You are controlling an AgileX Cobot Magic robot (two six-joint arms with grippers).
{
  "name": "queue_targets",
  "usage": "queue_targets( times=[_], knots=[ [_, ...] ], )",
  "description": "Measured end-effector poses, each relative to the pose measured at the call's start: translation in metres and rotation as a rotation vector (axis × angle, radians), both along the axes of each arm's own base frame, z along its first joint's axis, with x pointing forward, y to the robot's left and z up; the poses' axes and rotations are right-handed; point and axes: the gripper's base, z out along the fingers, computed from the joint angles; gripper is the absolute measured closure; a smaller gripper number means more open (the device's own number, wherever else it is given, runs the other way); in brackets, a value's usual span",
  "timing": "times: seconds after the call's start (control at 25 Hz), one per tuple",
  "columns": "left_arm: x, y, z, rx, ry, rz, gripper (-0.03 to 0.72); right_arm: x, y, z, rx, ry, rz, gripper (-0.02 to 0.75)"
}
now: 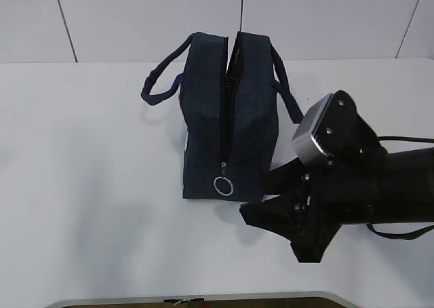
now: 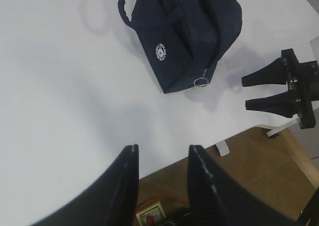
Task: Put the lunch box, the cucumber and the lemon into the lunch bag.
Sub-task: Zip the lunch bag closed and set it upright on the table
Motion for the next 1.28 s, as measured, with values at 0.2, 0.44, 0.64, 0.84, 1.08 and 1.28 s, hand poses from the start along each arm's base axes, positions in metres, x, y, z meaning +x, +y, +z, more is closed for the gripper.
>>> queue_targets(
  times=[0.2, 0.44, 0.64, 0.84, 1.08, 1.28],
  knots=[
    [0.0, 0.0, 0.0, 0.0, 0.0, 0.0, 0.45, 0.012, 0.005, -0.023, -0.029, 0.063, -0.003, 0.297],
    [0.0, 0.0, 0.0, -0.001, 0.0, 0.0, 0.45, 0.026, 0.01, -0.041, -0.055, 0.105, 0.002, 0.297],
    [0.0, 0.0, 0.0, -0.001, 0.0, 0.0, 0.45, 0.04, 0.017, -0.048, -0.057, 0.115, 0.003, 0.297],
    [0.0, 0.0, 0.0, -0.001, 0.0, 0.0, 0.45, 0.053, 0.022, -0.048, -0.052, 0.102, 0.004, 0.297],
    [0.0, 0.0, 0.0, -0.001, 0.0, 0.0, 0.45, 0.056, 0.024, -0.049, -0.046, 0.1, 0.017, 0.297],
    [0.0, 0.0, 0.0, -0.001, 0.0, 0.0, 0.45, 0.054, 0.027, -0.05, -0.022, 0.097, 0.055, 0.297]
  ],
)
